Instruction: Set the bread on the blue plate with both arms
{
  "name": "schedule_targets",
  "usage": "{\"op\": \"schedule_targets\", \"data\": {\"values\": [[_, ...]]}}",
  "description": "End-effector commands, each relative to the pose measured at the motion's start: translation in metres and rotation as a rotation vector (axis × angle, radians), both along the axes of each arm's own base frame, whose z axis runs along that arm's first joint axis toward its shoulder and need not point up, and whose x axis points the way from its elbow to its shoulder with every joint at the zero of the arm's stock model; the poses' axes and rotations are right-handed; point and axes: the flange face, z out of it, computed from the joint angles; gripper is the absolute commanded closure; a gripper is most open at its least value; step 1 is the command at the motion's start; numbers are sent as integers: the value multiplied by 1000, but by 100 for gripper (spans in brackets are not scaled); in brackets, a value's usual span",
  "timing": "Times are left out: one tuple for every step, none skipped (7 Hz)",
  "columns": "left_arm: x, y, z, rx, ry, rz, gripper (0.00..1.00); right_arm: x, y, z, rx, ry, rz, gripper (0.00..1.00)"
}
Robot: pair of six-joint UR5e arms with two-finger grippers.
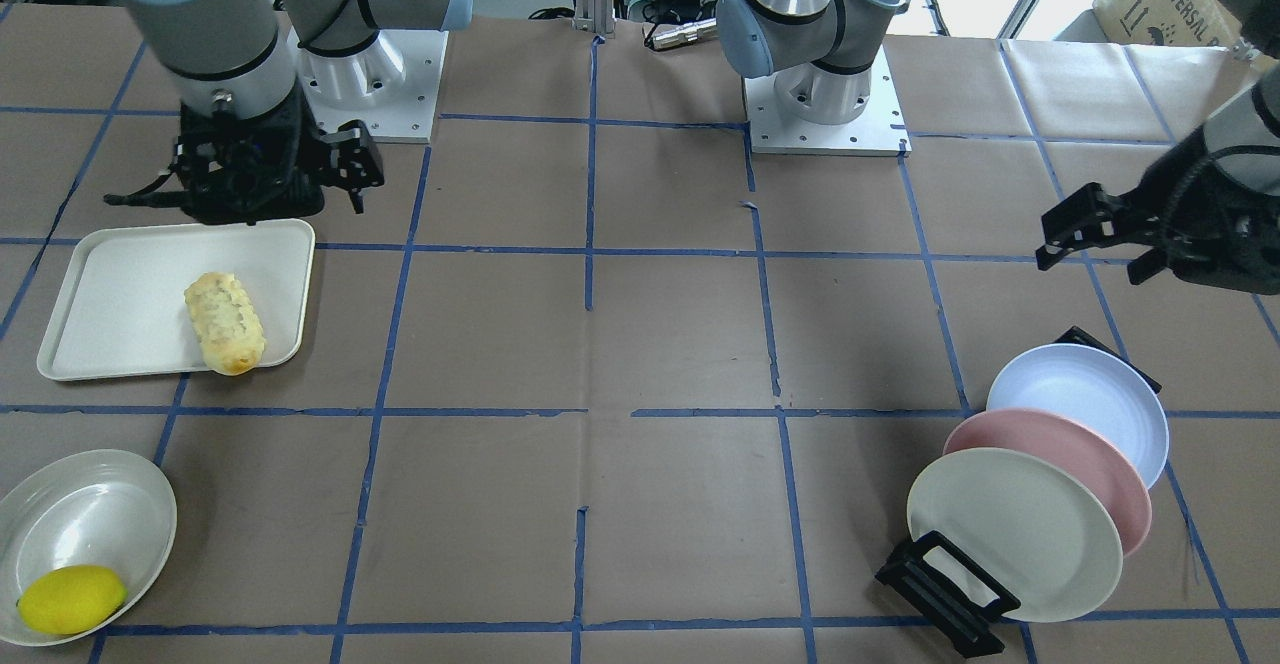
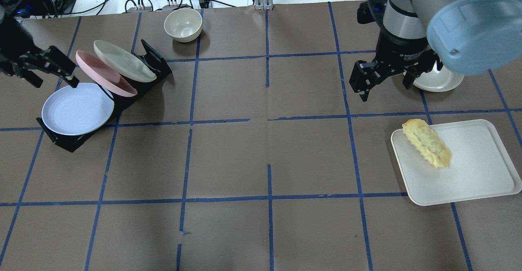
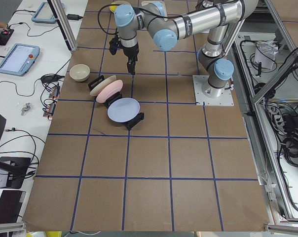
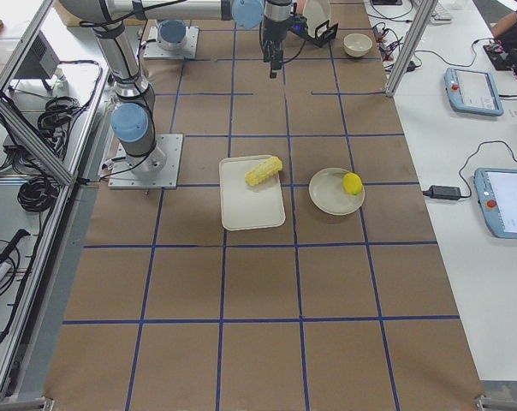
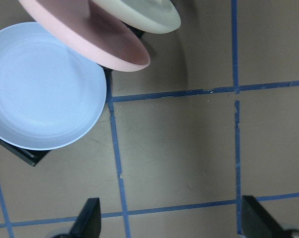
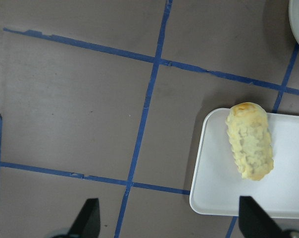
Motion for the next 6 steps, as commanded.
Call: {"op": "schedule_targets", "data": {"values": [[101,-13,-56,-26,10,-76,0,-132,2,-77,2,-39,15,1],[126,-27,-84,-36,3,-68,0,-162,12,-114,-39,-52,47,1],[145,-45,-118,-15,22,-73,0,-170,20,-154,-83,-78,88,1],[164,-66,-144,2,36,-71,0,-175,25,-199,-108,-133,85,1],[180,-85,-153,5,35,-70,1,-176,24,-217,-94,-151,79,1],[190,-97,-172,20,45,-71,3,-175,24,-221,-90,-164,78,1]]}}
